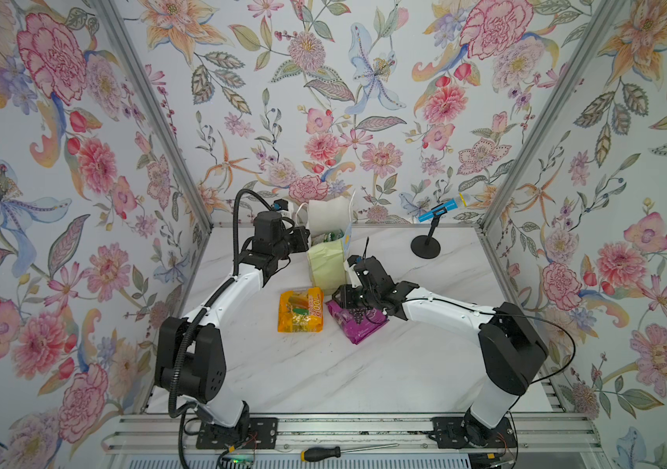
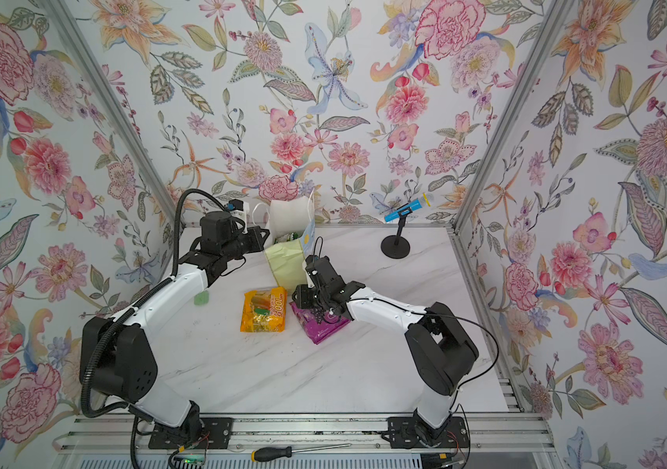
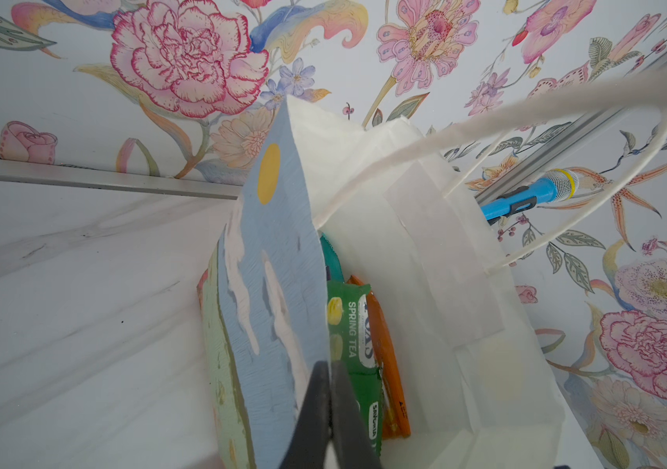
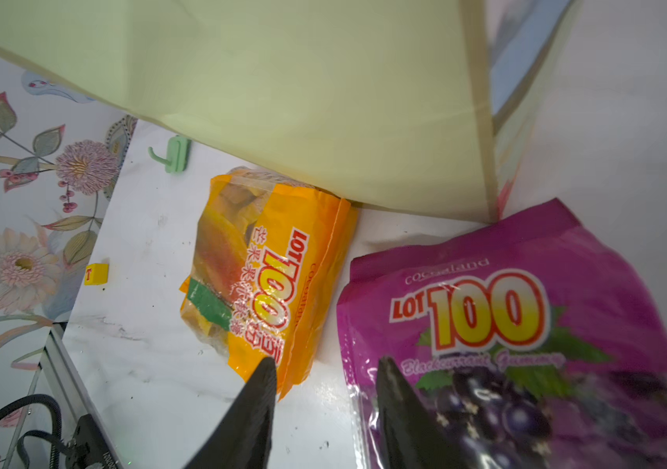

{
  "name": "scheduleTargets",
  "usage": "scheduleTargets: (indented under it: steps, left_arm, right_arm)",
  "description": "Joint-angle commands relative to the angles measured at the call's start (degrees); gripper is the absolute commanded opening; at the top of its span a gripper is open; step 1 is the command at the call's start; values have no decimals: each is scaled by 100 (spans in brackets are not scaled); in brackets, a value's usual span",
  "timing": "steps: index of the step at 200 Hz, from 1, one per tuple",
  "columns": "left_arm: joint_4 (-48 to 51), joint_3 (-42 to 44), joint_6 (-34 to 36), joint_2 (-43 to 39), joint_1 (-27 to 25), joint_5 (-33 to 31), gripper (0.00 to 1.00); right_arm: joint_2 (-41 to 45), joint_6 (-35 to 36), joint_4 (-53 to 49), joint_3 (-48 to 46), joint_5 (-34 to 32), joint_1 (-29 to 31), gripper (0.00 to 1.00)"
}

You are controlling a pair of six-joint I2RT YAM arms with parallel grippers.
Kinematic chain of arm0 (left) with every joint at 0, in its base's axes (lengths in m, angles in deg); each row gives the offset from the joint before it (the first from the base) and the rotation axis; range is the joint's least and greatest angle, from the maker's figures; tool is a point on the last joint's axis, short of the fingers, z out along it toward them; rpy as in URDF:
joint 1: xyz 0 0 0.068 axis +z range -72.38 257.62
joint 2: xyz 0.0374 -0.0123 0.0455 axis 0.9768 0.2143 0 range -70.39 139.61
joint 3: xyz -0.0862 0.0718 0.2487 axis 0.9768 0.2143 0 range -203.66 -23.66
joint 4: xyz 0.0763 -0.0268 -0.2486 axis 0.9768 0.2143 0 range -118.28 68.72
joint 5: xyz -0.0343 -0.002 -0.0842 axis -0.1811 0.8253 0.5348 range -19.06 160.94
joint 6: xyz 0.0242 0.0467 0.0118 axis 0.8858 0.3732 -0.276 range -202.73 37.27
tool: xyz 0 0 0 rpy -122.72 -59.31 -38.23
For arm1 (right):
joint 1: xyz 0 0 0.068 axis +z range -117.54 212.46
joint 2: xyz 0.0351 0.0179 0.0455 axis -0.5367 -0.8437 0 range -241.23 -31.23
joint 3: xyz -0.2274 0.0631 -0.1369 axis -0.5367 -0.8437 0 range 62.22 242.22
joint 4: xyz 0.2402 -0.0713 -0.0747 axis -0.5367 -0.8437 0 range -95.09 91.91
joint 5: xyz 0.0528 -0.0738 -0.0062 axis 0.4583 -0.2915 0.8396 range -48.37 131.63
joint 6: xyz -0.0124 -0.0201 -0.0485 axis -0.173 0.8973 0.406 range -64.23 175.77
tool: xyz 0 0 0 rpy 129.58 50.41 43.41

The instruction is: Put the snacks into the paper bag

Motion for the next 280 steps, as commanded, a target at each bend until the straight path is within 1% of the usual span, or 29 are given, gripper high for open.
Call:
scheduleTargets:
  steps: [1,17,39,90,137,221,280]
  left_arm:
    - [-187,67,31,-209,36,84,0]
    - [-202,71,18,-211,32,103,0]
    - [-188,65,25,-231,39,117,0]
    - [-158,74,52,-258,54,105,0]
    - [-178,118,44,-258,51,120,0]
    - [-182,127,44,-262,70,109,0]
    - [-185,127,35,-258,74,121,0]
  right_arm:
    - [-271,-230,332,361,68,109,41]
    - [-477,-329,420,473,12,126,41]
    - [-698,-400,483,589,-95,118,37]
    - [-1097,-468,448,840,-102,106,35]
    - [-1207,-521,432,772,-192,67,35]
    - [-1411,-765,637,587,-98,6,35]
    - [-1386,-941,845,289,-4,-92,30]
